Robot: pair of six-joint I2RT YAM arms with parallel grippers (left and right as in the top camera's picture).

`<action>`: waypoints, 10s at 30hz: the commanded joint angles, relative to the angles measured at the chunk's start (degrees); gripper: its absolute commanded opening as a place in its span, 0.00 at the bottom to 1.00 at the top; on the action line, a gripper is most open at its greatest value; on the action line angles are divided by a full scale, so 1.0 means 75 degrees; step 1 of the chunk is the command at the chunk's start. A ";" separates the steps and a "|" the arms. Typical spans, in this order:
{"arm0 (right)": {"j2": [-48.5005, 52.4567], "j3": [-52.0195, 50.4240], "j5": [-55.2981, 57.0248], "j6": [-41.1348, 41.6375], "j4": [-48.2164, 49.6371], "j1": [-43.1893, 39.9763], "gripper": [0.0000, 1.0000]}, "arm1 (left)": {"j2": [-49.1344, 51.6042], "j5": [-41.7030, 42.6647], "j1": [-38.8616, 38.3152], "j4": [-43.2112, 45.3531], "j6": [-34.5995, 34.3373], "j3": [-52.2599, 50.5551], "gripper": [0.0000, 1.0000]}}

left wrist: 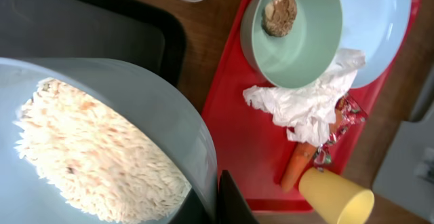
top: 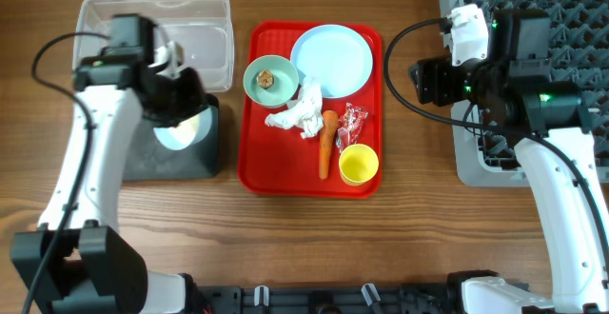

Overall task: Sort waste into correct bins and load items into the dishwasher rack
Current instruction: 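Lift the rice bowl with the left gripper over the black tray, then tilt the bowl with the left gripper to pour rice onto the black tray, then return the empty bowl to the red tray with the left gripper, then grasp the white tissue with the left gripper, then drop the tissue into the clear plastic bin with the left gripper, then reach the left gripper to the green bowl and grasp its rim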

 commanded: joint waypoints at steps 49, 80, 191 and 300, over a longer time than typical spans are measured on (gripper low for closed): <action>0.0015 0.0134 0.0076 -0.0047 0.0041 0.0009 0.79 | 0.1475 0.9055 0.4100 0.2148 0.3582 -0.2565 0.04; 0.0058 0.0134 0.0076 -0.0052 0.0017 0.0009 0.79 | 0.1457 0.9186 0.4100 0.1335 0.1734 -0.2562 0.04; 0.0315 0.0134 0.0073 -0.0044 -0.0216 0.0012 0.86 | 0.2669 -0.3587 -0.5173 0.4514 0.0195 -0.0746 0.04; 0.0318 0.0134 0.0073 0.0160 -0.0035 0.0012 0.90 | 0.3410 -0.2634 -0.4083 0.3710 0.1775 0.0396 0.47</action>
